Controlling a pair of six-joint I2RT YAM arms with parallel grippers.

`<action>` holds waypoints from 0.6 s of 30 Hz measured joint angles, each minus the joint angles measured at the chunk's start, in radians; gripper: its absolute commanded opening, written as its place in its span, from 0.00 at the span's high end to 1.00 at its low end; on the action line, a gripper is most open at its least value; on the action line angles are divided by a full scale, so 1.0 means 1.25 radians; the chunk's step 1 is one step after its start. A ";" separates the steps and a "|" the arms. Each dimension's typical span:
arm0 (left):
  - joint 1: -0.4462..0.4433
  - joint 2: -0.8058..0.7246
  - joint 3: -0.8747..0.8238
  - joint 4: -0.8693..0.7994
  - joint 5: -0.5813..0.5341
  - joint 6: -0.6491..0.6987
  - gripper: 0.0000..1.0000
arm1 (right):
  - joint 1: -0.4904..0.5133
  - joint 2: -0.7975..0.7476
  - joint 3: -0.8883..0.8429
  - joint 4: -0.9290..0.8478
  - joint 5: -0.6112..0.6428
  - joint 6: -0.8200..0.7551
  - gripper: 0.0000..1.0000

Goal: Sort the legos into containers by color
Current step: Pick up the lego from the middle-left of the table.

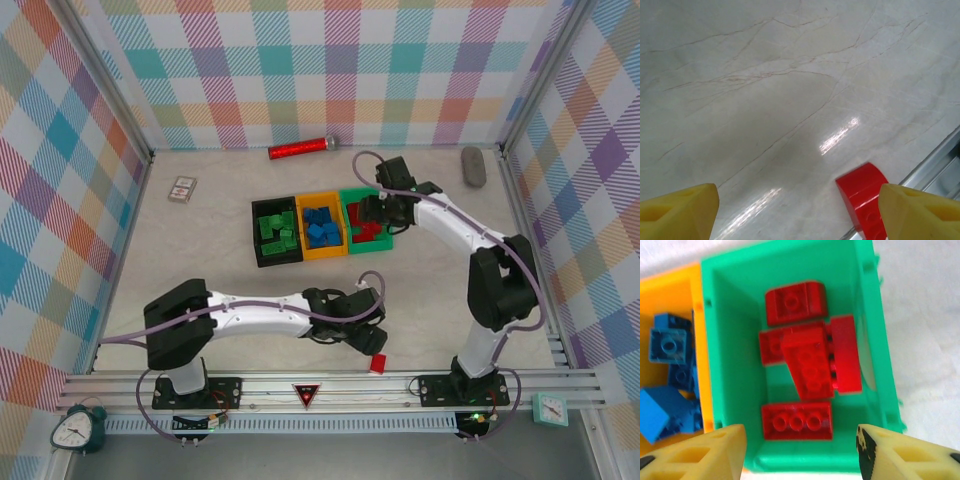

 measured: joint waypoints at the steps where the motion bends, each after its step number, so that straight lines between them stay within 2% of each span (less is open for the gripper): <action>1: -0.003 0.012 0.009 0.000 0.004 0.002 0.18 | 0.000 -0.020 -0.023 -0.003 0.002 0.000 0.38; 9: -0.051 0.070 0.075 -0.067 0.058 0.034 0.21 | 0.001 -0.194 -0.170 -0.010 0.029 -0.007 0.38; 16: -0.085 0.123 0.131 -0.125 0.105 0.051 0.25 | 0.001 -0.213 -0.244 -0.011 0.044 -0.008 0.37; 18: -0.094 0.144 0.147 -0.144 0.114 0.054 0.32 | 0.001 -0.214 -0.252 -0.010 0.044 -0.008 0.37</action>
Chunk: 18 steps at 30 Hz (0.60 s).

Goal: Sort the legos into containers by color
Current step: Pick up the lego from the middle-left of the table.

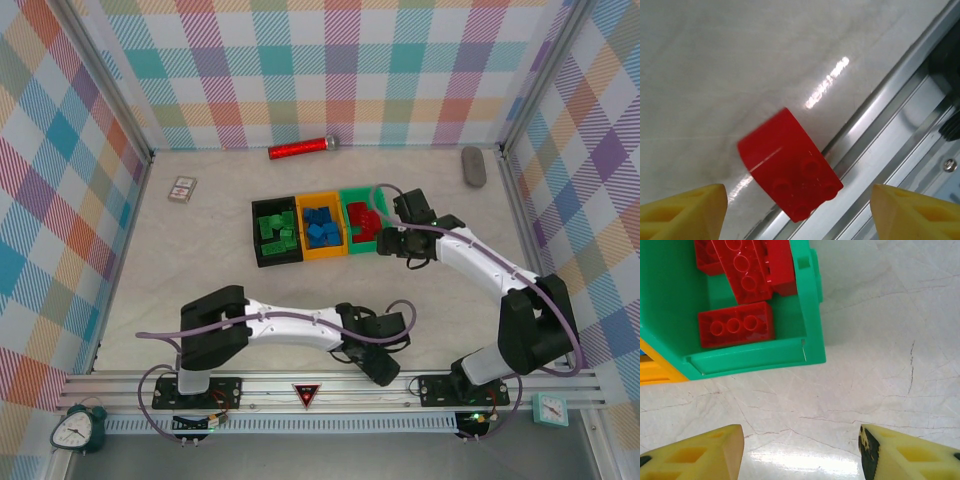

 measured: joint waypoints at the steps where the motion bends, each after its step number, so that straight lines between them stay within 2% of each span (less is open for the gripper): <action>1: -0.003 0.009 0.007 -0.006 0.001 0.000 0.35 | 0.000 -0.001 -0.002 0.000 0.000 0.000 0.37; 3: -0.007 0.033 0.027 -0.022 0.002 0.005 0.41 | 0.000 -0.002 -0.005 0.002 0.000 0.000 0.37; 6: -0.007 0.051 0.041 -0.043 -0.013 0.002 0.63 | -0.001 -0.009 -0.011 0.007 0.003 0.000 0.37; 9: -0.008 0.052 0.049 -0.063 -0.038 0.008 0.77 | -0.002 -0.023 -0.025 0.008 0.006 0.001 0.37; 13: 0.007 0.049 0.049 -0.068 -0.057 0.009 0.79 | -0.002 -0.042 -0.045 0.007 0.006 0.001 0.37; 18: 0.070 0.032 0.045 -0.069 -0.067 0.016 0.79 | -0.002 -0.059 -0.065 0.006 0.009 0.005 0.37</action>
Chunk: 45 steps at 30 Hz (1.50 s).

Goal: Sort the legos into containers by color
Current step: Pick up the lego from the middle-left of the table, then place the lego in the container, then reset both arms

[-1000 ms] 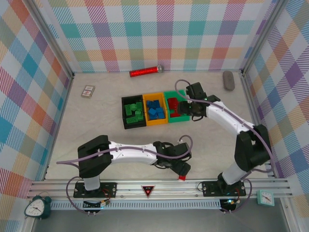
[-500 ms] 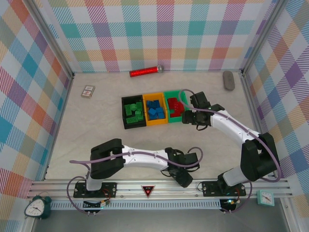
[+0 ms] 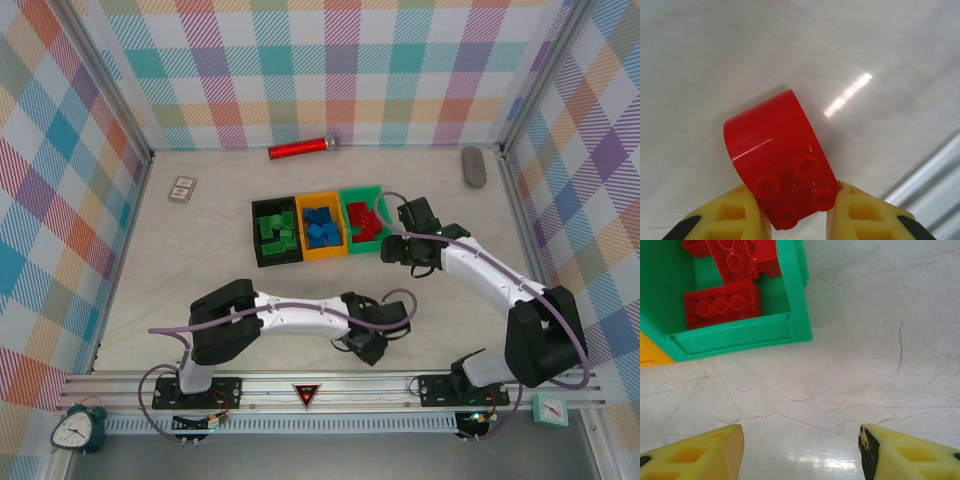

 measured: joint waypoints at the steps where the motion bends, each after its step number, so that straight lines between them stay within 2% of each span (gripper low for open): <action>1: 0.025 -0.009 -0.001 0.000 -0.005 0.009 0.79 | -0.002 -0.005 -0.007 0.005 0.000 0.001 0.37; 6: 0.178 -0.094 0.029 -0.033 -0.044 0.043 0.79 | -0.016 -0.050 -0.080 0.007 0.006 0.011 0.37; 11: 0.313 -0.100 0.195 -0.064 -0.134 0.063 0.77 | -0.026 -0.061 -0.153 0.021 0.001 0.038 0.37; 15: 0.365 -0.047 0.360 -0.069 -0.165 0.084 0.75 | -0.026 -0.099 -0.205 0.021 -0.016 0.058 0.37; 23: 0.410 0.191 0.661 -0.120 -0.172 0.134 0.64 | -0.026 -0.213 -0.280 0.021 -0.039 0.080 0.37; 24: 0.413 0.224 0.697 -0.133 -0.179 0.142 0.59 | -0.026 -0.223 -0.287 0.019 -0.041 0.082 0.37; 25: 0.416 0.246 0.721 -0.144 -0.183 0.145 0.49 | -0.026 -0.229 -0.292 0.018 -0.042 0.084 0.37; 26: 0.419 0.266 0.740 -0.153 -0.185 0.149 0.34 | -0.026 -0.233 -0.295 0.018 -0.045 0.086 0.37; 27: 0.421 0.281 0.750 -0.165 -0.185 0.157 0.25 | -0.026 -0.237 -0.297 0.018 -0.046 0.089 0.37; 29: 0.421 0.287 0.751 -0.182 -0.184 0.161 0.21 | -0.026 -0.239 -0.298 0.018 -0.046 0.089 0.37; 31: 0.422 0.280 0.735 -0.182 -0.185 0.162 0.17 | -0.026 -0.240 -0.298 0.018 -0.046 0.088 0.36; 32: 0.422 0.268 0.712 -0.172 -0.185 0.162 0.11 | -0.026 -0.240 -0.298 0.019 -0.046 0.088 0.36; 35: 0.425 0.182 0.560 -0.124 -0.184 0.156 0.09 | -0.026 -0.240 -0.298 0.021 -0.046 0.088 0.35; 38: 0.435 0.046 0.357 -0.051 -0.174 0.133 0.09 | -0.026 -0.241 -0.298 0.022 -0.040 0.087 0.35; 40: 0.453 -0.056 0.228 0.002 -0.163 0.112 0.05 | -0.026 -0.246 -0.295 0.021 -0.029 0.081 0.35; 45: 0.540 -0.321 -0.040 0.122 -0.184 0.058 0.00 | -0.026 -0.276 -0.258 0.022 0.035 0.063 0.28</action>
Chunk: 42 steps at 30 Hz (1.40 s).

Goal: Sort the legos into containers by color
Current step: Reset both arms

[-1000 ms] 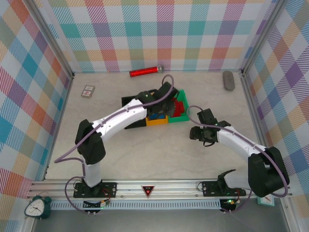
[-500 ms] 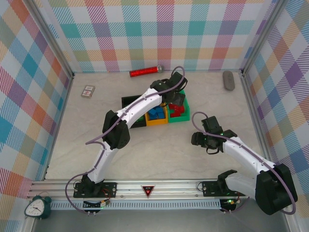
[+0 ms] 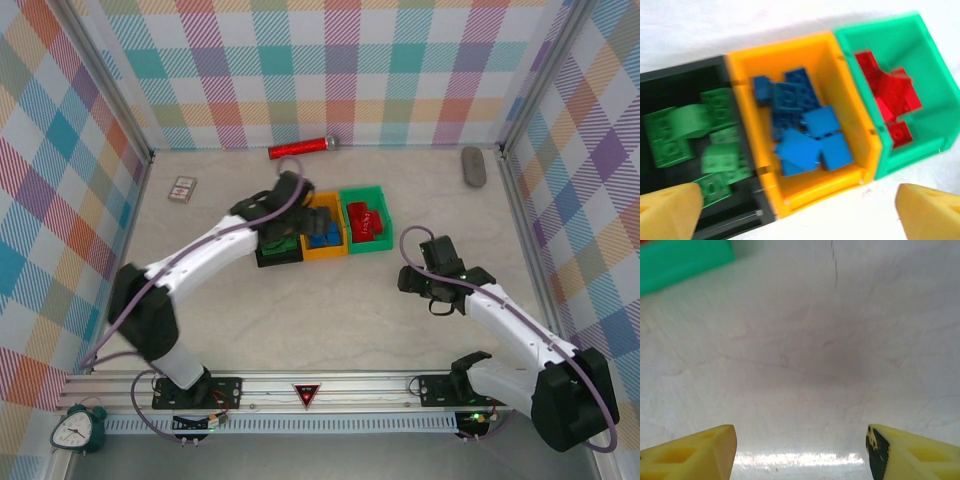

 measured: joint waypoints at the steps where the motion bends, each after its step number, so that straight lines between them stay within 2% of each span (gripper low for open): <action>1: 0.015 -0.038 -0.033 0.012 -0.015 -0.005 0.00 | 0.000 -0.004 0.009 0.002 0.015 -0.003 0.27; 3: 0.050 -0.115 -0.103 0.033 -0.056 -0.020 0.00 | 0.000 -0.007 0.031 0.012 0.055 -0.018 0.26; 8: 0.148 -0.272 -0.238 0.039 -0.138 -0.048 0.00 | 0.000 -0.005 0.049 0.065 0.189 -0.052 0.04; 11: 0.215 -0.344 -0.299 0.039 -0.197 -0.063 0.00 | 0.000 0.005 0.048 0.111 0.297 -0.059 0.03; 14: 0.260 -0.409 -0.379 0.076 -0.307 -0.075 0.00 | -0.011 0.026 0.035 0.202 0.384 -0.089 0.00; 18: 0.277 -0.475 -0.563 0.257 -0.422 -0.016 0.00 | -0.056 0.089 0.020 0.324 0.430 -0.140 0.01; 22: 0.291 -0.475 -0.728 0.435 -0.464 0.059 0.00 | -0.113 0.178 -0.011 0.470 0.407 -0.210 0.01; 26: 0.320 -0.425 -0.766 0.558 -0.485 0.087 0.00 | -0.161 0.251 -0.066 0.602 0.357 -0.264 0.01; 33: 0.343 -0.202 -0.820 0.905 -0.473 0.135 0.00 | -0.194 0.317 -0.132 0.837 0.255 -0.336 0.01; 36: 0.351 -0.093 -0.825 1.016 -0.434 0.168 0.00 | -0.194 0.331 -0.162 0.927 0.193 -0.364 0.01; 42: 0.357 -0.070 -0.817 1.112 -0.279 0.240 0.00 | -0.205 0.332 -0.190 1.006 0.090 -0.396 0.01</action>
